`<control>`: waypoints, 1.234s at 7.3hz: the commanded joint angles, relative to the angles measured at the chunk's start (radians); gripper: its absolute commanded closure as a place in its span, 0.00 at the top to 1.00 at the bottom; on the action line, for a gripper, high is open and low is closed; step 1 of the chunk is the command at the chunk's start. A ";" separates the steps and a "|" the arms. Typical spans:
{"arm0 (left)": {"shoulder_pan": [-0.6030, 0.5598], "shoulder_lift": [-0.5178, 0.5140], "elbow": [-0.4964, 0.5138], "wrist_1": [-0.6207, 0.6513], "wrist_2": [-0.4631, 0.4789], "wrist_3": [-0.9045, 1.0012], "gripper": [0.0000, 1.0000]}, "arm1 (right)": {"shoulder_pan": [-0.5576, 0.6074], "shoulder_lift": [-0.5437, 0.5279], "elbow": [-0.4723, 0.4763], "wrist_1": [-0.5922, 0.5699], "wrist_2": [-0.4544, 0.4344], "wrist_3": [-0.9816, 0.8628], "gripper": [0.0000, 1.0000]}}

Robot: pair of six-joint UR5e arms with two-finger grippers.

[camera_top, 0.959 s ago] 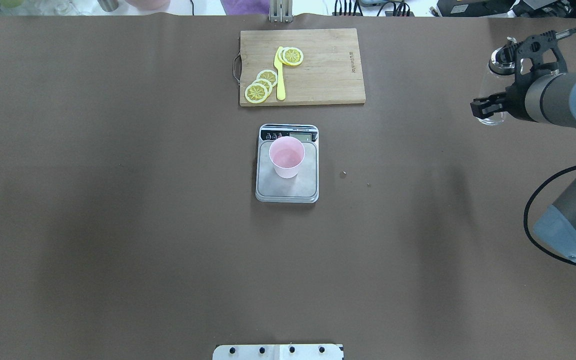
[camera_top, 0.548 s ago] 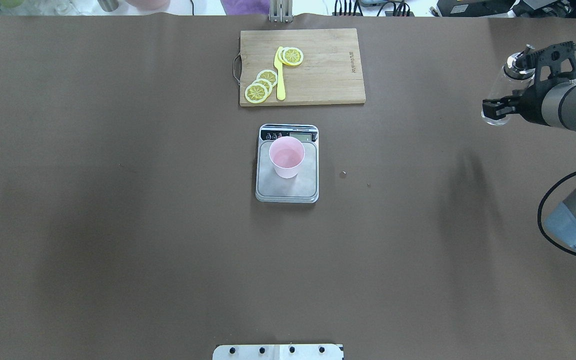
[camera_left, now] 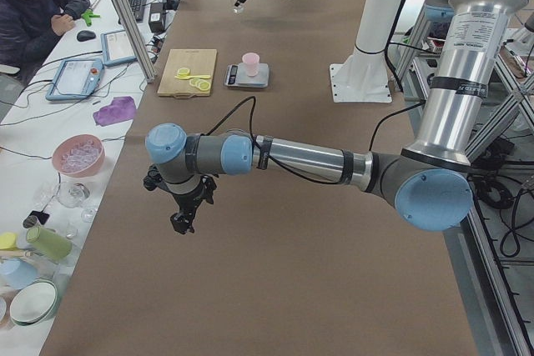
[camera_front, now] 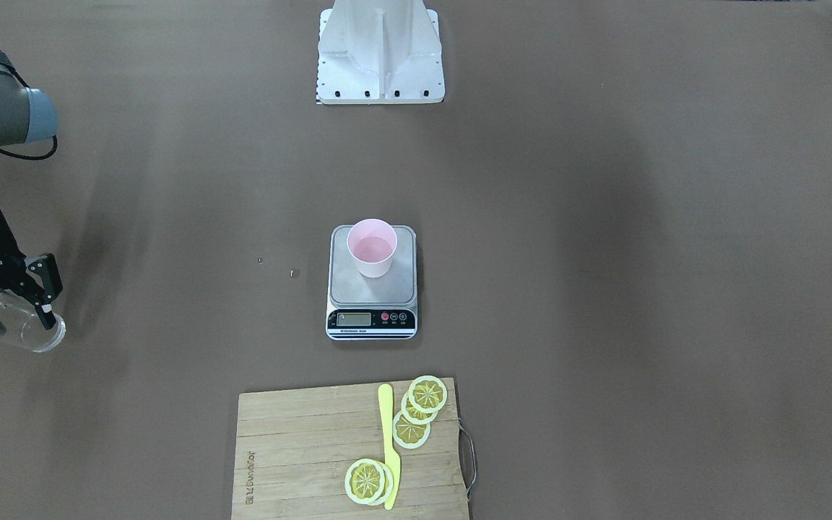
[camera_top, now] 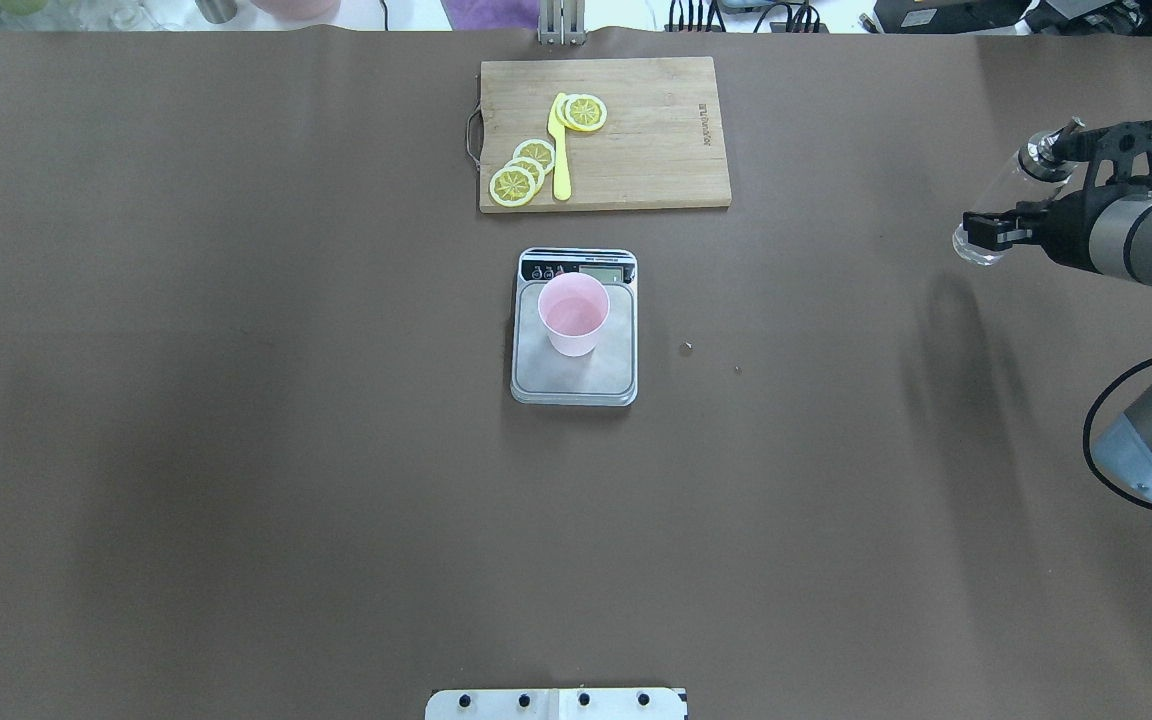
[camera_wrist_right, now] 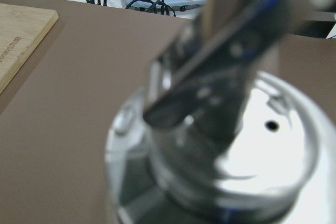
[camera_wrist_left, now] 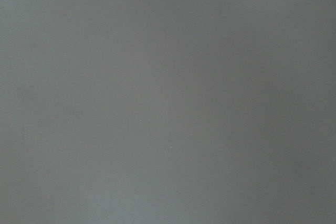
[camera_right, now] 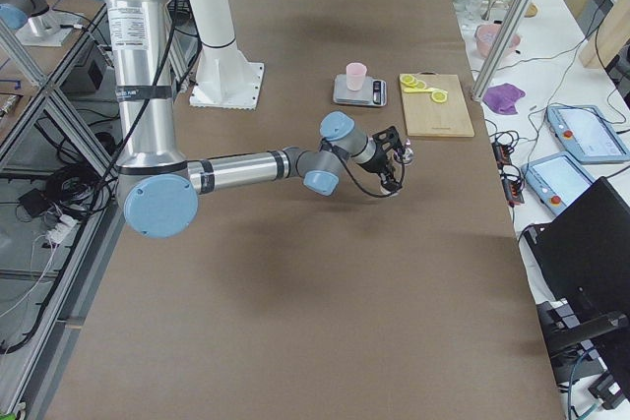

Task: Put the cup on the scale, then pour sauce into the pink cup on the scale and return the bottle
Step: 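Carry the sauce bottle with the right gripper away from the scale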

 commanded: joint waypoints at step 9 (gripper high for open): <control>0.000 0.000 0.000 0.000 0.001 0.000 0.98 | -0.002 -0.037 -0.056 0.024 0.018 0.053 0.00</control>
